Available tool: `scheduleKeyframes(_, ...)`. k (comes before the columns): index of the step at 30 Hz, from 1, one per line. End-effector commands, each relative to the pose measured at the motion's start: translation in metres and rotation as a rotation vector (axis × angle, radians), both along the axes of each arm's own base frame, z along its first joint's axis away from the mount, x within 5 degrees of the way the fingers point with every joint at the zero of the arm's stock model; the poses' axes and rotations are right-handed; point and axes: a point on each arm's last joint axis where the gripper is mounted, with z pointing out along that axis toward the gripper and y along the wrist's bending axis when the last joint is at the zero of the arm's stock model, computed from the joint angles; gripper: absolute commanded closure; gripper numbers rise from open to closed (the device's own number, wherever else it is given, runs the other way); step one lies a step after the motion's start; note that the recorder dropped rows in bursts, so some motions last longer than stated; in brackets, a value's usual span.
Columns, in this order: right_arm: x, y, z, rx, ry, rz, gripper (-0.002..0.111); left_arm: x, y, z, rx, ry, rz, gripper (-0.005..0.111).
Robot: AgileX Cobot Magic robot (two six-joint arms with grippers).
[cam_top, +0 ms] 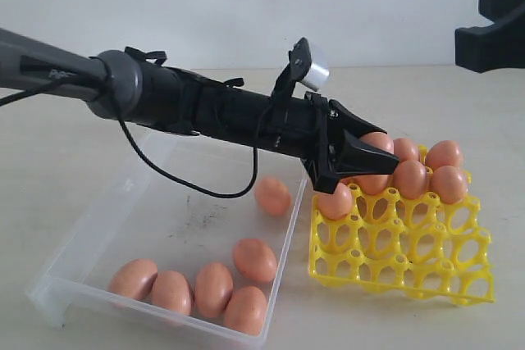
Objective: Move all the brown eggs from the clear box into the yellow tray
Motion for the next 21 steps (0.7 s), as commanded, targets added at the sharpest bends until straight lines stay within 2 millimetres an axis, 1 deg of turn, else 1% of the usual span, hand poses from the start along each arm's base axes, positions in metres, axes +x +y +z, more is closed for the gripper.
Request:
scheduleKeyframes(1,0.000,-0.001,-0.002,-0.007,0.002,0.000,0.108,0.003,-0.014,-0.006,-0.017,-0.009,-0.008,0.103)
scheduleKeyframes(5,0.000,-0.001,-0.002,-0.010,0.001,0.000,0.108,0.008,-0.016,-0.018,0.013,-0.005,0.016,0.103)
scheduleKeyframes(12,0.000,-0.001,-0.002,-0.010,0.000,0.002,0.108,0.008,-0.016,-0.026,0.020,0.008,0.014,0.103)
scheduleKeyframes(16,0.000,-0.001,-0.002,-0.010,0.000,0.002,0.108,0.007,-0.017,-0.032,0.027,0.019,0.013,0.103)
scheduleKeyframes(21,0.000,-0.001,-0.002,-0.012,-0.001,0.003,0.108,0.002,-0.022,-0.042,0.040,0.037,-0.004,0.103)
